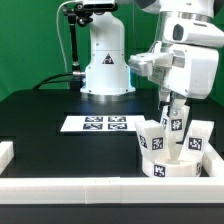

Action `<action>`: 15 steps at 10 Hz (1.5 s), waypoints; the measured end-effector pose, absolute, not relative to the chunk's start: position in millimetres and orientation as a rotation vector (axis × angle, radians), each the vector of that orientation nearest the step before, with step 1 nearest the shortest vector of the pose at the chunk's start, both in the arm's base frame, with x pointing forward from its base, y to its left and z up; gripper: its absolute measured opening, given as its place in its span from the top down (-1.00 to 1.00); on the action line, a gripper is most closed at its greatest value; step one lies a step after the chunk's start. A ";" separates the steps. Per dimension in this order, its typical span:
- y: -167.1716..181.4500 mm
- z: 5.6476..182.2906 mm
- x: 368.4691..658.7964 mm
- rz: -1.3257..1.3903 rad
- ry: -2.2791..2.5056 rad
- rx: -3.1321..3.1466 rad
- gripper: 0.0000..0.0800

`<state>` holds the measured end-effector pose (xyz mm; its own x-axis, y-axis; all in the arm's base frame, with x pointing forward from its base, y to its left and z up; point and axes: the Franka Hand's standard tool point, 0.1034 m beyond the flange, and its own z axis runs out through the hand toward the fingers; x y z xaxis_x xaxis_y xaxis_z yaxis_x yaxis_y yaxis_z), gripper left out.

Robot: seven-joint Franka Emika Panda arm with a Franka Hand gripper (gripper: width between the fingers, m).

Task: Assemble stool

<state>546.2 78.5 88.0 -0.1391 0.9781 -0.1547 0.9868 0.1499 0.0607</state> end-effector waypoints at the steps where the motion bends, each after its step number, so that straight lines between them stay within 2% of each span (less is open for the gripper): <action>1: 78.4 88.0 546.2 -0.081 2.245 1.964 0.16; 8: 77.8 87.4 546.0 -0.036 1.832 2.350 0.15; 15: 73.4 87.4 547.7 0.054 1.104 2.775 0.15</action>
Offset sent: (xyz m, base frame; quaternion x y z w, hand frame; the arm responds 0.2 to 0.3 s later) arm 0.0000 0.0000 0.0000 0.0000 0.0000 0.0000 1.0000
